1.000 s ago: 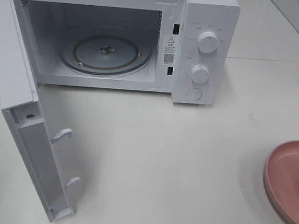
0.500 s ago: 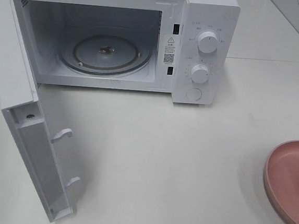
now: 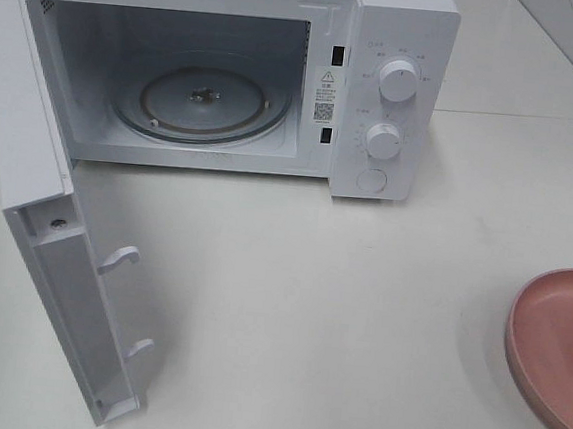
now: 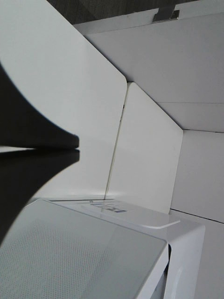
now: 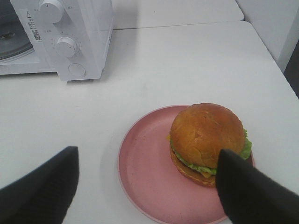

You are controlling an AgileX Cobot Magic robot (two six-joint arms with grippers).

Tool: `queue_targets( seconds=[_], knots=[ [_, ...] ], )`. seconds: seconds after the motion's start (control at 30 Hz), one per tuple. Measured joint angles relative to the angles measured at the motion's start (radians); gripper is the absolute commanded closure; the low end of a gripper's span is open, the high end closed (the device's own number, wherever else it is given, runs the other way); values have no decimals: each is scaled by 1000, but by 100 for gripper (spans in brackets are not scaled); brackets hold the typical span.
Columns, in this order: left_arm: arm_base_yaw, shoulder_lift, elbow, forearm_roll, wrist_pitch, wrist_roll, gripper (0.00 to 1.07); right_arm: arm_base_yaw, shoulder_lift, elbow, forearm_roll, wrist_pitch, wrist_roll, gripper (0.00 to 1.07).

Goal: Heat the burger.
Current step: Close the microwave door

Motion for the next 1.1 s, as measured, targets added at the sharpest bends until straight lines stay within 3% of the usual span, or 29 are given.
queue_targets(
  seconds=[0.07,0.1,0.13,0.2,0.23,0.27,0.33,0.47,0.77,0.87,0.9,1.1],
  knots=[
    [0,98,1,98,-101,-66,107,0,0,0,0,0,0,31],
    [0,98,1,98,-101,-66,107,0,0,0,0,0,0,31],
    [0,156,3,180,-173,-124,107,0,0,0,0,0,0,31],
    [0,187,3,232,-206,-148,107,0,0,0,0,0,0,31],
    [0,246,5,335,-269,-210,107,0,0,0,0,0,0,31],
    [0,246,5,335,-269,-210,107,0,0,0,0,0,0,31],
    [0,311,5,452,-332,-297,107,0,0,0,0,0,0,31],
    [0,407,5,556,-421,-350,107,0,0,0,0,0,0,31],
    [-9,613,4,636,-638,-359,107,0,0,0,0,0,0,31],
    [-56,669,3,635,-682,-332,107,0,0,0,0,0,0,31],
    [-103,700,3,619,-702,-295,107,0,0,0,0,0,0,31],
    [-230,766,0,477,-760,-228,107,0,0,0,0,0,0,31]
  ],
)
